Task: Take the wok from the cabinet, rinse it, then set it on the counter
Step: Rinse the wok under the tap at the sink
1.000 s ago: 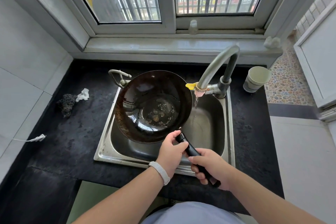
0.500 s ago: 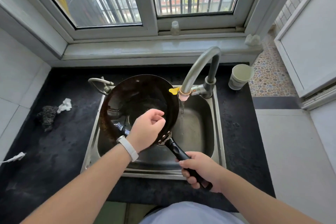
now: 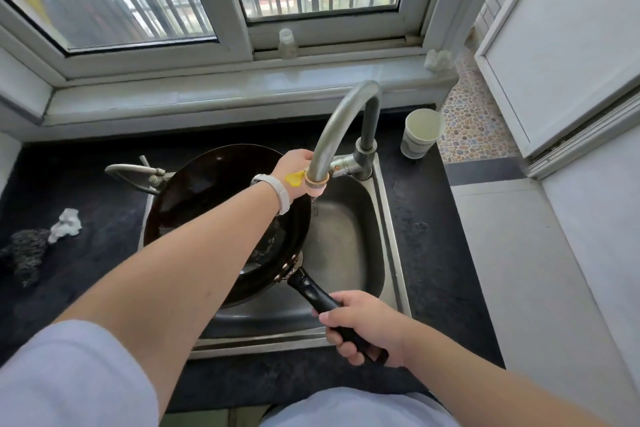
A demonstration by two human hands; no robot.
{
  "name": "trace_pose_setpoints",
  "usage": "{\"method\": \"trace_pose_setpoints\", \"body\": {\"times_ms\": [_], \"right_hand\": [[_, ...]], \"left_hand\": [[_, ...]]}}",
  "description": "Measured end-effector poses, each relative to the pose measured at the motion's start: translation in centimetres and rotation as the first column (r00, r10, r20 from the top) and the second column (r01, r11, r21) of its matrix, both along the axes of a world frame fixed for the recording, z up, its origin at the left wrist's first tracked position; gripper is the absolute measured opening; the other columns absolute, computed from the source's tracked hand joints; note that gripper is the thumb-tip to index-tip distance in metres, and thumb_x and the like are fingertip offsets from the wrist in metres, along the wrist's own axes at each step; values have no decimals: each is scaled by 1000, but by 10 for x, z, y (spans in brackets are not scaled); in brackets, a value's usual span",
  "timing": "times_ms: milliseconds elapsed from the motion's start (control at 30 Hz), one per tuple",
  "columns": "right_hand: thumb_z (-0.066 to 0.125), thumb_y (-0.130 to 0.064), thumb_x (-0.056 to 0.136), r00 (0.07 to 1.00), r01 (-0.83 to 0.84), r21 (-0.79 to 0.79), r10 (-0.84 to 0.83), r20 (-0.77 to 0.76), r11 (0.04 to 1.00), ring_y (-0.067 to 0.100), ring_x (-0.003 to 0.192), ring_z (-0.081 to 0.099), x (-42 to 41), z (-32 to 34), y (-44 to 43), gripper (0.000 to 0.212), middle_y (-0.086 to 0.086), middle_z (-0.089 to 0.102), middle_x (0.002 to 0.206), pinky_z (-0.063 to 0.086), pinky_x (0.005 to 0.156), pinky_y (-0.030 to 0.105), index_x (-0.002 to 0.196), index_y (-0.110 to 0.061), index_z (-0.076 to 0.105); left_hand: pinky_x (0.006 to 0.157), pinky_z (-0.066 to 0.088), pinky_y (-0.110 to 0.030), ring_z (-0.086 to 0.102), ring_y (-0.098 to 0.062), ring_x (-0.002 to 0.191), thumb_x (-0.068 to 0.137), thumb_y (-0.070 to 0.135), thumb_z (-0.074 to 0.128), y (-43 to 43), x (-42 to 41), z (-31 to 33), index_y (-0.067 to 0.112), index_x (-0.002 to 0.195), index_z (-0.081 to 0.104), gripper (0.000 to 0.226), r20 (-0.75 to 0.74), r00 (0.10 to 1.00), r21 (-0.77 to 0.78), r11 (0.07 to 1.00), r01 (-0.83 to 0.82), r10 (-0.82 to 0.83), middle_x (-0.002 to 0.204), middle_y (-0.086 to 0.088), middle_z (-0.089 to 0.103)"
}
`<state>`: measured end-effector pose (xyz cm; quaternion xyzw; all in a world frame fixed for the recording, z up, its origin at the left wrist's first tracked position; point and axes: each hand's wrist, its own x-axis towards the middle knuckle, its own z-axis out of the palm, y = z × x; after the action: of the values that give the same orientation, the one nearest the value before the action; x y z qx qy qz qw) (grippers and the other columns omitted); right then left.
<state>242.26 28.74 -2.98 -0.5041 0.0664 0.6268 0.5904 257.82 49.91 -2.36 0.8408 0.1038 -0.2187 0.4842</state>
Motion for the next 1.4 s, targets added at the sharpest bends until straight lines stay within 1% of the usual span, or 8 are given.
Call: {"method": "trace_pose_setpoints", "body": {"times_ms": [100, 200, 267, 400, 633, 767, 1033, 1400], "right_hand": [[58, -17, 98, 1000, 2, 2, -2, -2, 1000, 13, 52, 43, 0, 1, -1, 13, 1, 53, 68, 36, 43, 23, 109, -12, 53], [58, -18, 98, 1000, 1, 0, -1, -2, 1000, 13, 52, 44, 2, 0, -3, 14, 0, 53, 68, 36, 44, 22, 111, -12, 55], [58, -19, 98, 1000, -4, 1, 4, -3, 1000, 13, 52, 44, 3, -1, -3, 15, 0, 54, 68, 37, 44, 22, 111, -12, 56], [60, -21, 95, 1000, 3, 2, -3, 1, 1000, 13, 52, 44, 2, -5, -4, 16, 1, 53, 68, 35, 43, 23, 108, -14, 55], [59, -17, 96, 1000, 20, 14, -20, -8, 1000, 13, 50, 43, 2, -5, -4, 14, 1, 52, 67, 36, 41, 21, 108, -12, 54], [58, -16, 97, 1000, 17, 6, -17, 9, 1000, 13, 50, 43, 3, -2, -5, 13, 2, 52, 67, 36, 40, 21, 108, -11, 54], [56, -14, 98, 1000, 6, -1, -6, 28, 1000, 12, 50, 44, 5, 0, -6, 14, 2, 53, 66, 37, 41, 21, 111, -10, 55], [55, -13, 99, 999, -13, -27, 14, 33, 1000, 12, 49, 44, 7, 0, -7, 12, 2, 54, 66, 34, 41, 21, 111, -9, 56]], "left_hand": [[99, 50, -51, 62, -29, 94, 85, 9, 61, -10, 6, -5, 25, 82, 58, 17, -134, 967, -161, 958, -237, 217, 92, -3, 62], [75, 50, -30, 57, -16, 74, 96, 15, 50, -24, 3, 5, 16, 83, 55, 15, -312, 865, -365, 791, -491, 393, 86, -3, 54], [71, 44, -26, 52, -16, 75, 102, 22, 44, -30, 3, 10, 12, 85, 55, 22, -405, 812, -453, 679, -577, 420, 85, -6, 52], [109, 35, -39, 56, -25, 118, 102, 34, 42, -35, 2, 16, 10, 131, 50, 38, -459, 799, -521, 611, -597, 389, 133, -13, 53], [111, 26, -40, 38, -22, 140, 101, 42, 42, -28, -2, 6, 14, 152, 27, 60, -460, 848, -665, 531, -525, 263, 155, -7, 35], [111, 27, -41, 43, -21, 135, 101, 41, 40, -27, -6, 8, 12, 149, 35, 56, -481, 823, -646, 512, -566, 302, 151, -6, 43], [92, 51, -38, 65, -24, 109, 100, 25, 47, -29, -86, 27, 9, 127, 59, 33, -385, 758, -517, 557, -650, 527, 119, -11, 66], [84, 54, -38, 68, -27, 95, 97, 22, 53, -55, -220, -13, 6, 113, 65, 25, -494, 507, -255, 440, -861, 706, 104, -16, 71]]}}
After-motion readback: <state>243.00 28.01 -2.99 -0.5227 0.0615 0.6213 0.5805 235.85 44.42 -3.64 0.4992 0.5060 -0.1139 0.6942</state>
